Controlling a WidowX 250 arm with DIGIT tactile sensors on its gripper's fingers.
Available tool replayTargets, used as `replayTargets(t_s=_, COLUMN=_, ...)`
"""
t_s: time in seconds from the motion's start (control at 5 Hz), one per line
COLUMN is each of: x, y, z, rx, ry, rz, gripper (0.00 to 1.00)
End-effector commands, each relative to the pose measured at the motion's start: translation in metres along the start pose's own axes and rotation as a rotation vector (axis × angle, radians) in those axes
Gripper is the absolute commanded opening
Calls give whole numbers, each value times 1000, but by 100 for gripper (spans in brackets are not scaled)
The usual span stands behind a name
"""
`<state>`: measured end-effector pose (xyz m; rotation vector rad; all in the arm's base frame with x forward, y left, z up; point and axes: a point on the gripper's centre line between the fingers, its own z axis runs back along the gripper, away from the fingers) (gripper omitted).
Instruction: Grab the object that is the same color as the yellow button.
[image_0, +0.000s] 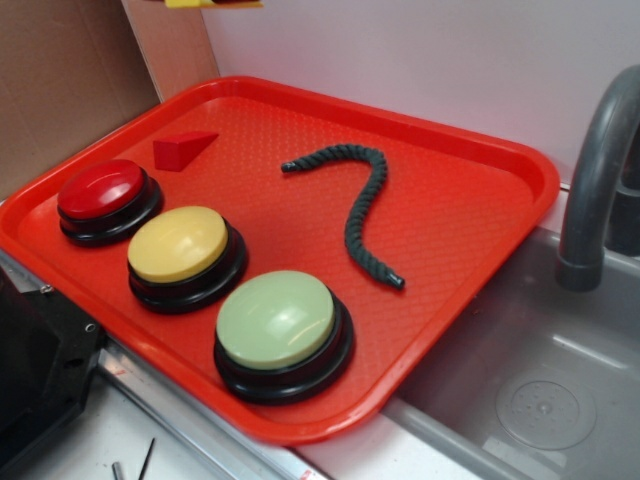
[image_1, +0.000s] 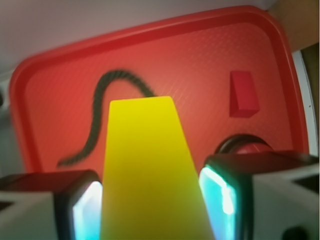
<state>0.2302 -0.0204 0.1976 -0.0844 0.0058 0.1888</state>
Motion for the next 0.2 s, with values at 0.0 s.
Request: replayTargets(t_s=0.0, x=-2, y=6, z=23, rx=-7, ry=-47, rz=-35, gripper=0)
